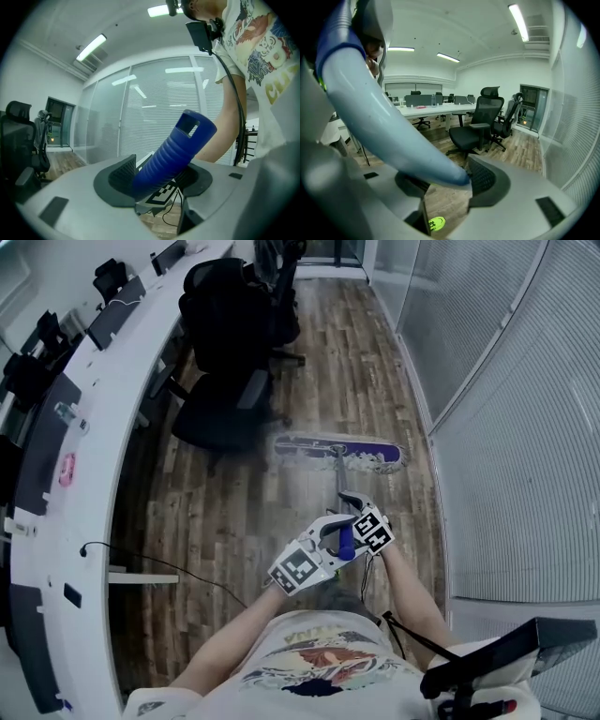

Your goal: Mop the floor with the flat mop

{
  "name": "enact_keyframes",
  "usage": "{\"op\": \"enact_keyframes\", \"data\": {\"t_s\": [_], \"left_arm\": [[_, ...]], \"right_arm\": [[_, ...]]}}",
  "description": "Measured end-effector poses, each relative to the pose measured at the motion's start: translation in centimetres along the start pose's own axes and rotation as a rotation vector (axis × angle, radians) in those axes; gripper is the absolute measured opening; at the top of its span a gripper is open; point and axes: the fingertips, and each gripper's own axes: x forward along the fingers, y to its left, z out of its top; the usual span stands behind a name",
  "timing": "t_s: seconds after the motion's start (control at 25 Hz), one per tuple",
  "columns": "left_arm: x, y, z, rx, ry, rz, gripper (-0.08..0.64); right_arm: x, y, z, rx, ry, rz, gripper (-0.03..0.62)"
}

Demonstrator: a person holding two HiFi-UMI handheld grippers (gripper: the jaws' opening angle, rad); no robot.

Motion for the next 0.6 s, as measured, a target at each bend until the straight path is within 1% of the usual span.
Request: {"op": "enact_keyframes", "data": {"t_s": [0.12, 0.28, 0.44, 0.6], "left_arm": [[-3.7, -6.0, -1.2, 0.009, 0.017, -0.056, 0.229], [-8.8, -15.3, -2.9, 0.017, 0.039, -0.137, 0.23], [-12.3, -22.9, -2.8, 0.016, 0.04, -0.203, 0.23], [-14.0, -28.5, -2.1, 0.005, 0.026, -0.238, 0.23]], "right_arm": [[-2.0, 6.4, -1.3, 0.011, 0.006, -0.022, 0.212], [-5.2, 14.5, -3.3, 0.006, 0.022, -0.035, 0.212], [-9.0, 20.4, -4.6, 0.044, 0.016, -0.05, 0.212], [-12.7, 25.9, -5.7, 0.093, 0.006, -0.065, 0.213]]}}
